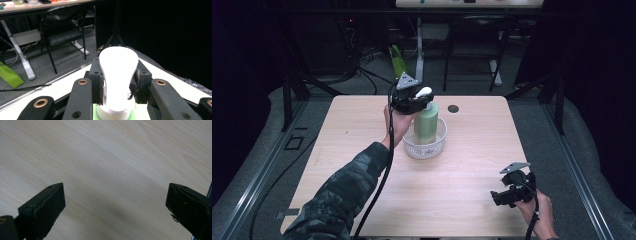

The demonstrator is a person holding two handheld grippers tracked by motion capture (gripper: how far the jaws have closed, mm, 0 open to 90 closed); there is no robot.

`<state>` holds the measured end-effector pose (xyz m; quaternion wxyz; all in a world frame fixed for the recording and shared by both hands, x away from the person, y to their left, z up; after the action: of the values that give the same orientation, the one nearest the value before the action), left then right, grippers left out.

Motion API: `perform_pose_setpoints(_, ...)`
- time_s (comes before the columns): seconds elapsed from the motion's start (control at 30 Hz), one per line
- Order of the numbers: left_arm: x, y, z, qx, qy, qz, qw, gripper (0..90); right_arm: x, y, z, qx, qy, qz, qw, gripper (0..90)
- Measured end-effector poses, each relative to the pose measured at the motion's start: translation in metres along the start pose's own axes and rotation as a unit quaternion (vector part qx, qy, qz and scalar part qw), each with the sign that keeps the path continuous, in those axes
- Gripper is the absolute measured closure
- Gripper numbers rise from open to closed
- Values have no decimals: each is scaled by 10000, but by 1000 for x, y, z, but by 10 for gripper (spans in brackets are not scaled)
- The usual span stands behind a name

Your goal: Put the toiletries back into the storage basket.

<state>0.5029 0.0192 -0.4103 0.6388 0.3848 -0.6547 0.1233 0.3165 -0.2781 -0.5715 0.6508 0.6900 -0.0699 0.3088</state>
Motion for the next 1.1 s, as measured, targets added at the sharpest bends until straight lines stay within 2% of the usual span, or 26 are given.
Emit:
perform_pose_setpoints(0.5, -10, -1, 2, -23, -30, -97, 9999, 669, 1, 1, -1, 1, 17, 35, 10000, 19)
perform_pose_setpoints(0.6, -12, 0, 2, -14, -14, -55, 10000, 669, 1, 1, -1, -13, 39, 37, 10000, 19)
perform_pose_setpoints(0.8, -13, 3, 1, -65, 32, -55, 10000, 668, 1, 1, -1, -6, 18, 33, 10000, 19)
perform_pose_setpoints(1.1, -14, 9, 6, -174, -45, -155, 9997, 666, 1, 1, -2, -15, 49, 22, 10000, 19)
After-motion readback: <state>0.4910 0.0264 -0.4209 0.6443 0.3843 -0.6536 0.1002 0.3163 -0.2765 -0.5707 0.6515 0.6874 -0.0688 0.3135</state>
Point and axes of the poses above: each handheld gripper's, and its own axes: y roughly backward along the jaws, x roughly out of its top, z roughly to its right, the point moved 5 cm from there along -y, roughly forward along the jaws, and after that the axes turned 11 degrees about -y, right-handed, at the moved point
